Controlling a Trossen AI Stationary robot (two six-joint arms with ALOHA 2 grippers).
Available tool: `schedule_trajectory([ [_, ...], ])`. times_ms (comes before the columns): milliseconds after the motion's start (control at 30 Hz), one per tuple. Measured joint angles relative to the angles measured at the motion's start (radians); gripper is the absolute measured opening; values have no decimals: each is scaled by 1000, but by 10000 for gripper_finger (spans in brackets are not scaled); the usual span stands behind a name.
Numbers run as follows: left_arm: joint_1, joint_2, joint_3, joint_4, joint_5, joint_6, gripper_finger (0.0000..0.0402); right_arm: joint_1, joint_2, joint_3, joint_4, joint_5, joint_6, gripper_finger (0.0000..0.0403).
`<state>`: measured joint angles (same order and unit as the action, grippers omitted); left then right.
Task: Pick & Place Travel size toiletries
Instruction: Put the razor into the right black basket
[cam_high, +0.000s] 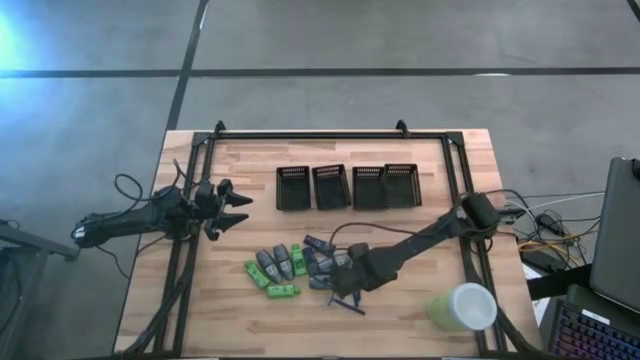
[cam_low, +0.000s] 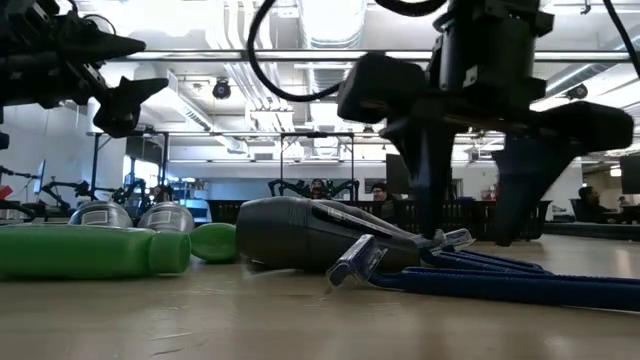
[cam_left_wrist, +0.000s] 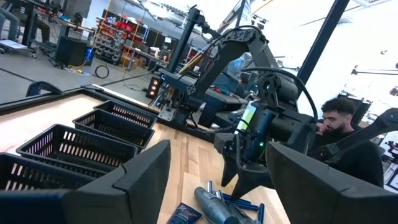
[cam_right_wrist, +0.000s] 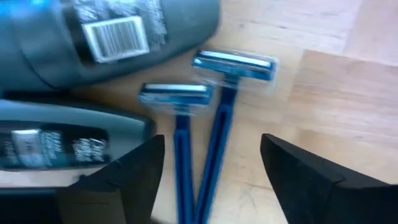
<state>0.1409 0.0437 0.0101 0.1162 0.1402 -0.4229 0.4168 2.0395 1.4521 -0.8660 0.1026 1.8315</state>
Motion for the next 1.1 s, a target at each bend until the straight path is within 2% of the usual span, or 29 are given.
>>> schedule_trajectory([
  [200, 0, 0, 0, 2, 0, 0, 268, 1, 4, -1, -4, 7, 60, 227],
  [600, 0, 0, 0, 2, 0, 0, 268, 0, -2, -11, -6, 10, 131, 237],
  [933, 0, 0, 0, 2, 0, 0, 268, -2, -3, -19, -50, 10, 133, 215],
  [1100, 0, 0, 0, 1, 0, 0, 268, -3, 6, -23, -17, 5, 130, 209],
])
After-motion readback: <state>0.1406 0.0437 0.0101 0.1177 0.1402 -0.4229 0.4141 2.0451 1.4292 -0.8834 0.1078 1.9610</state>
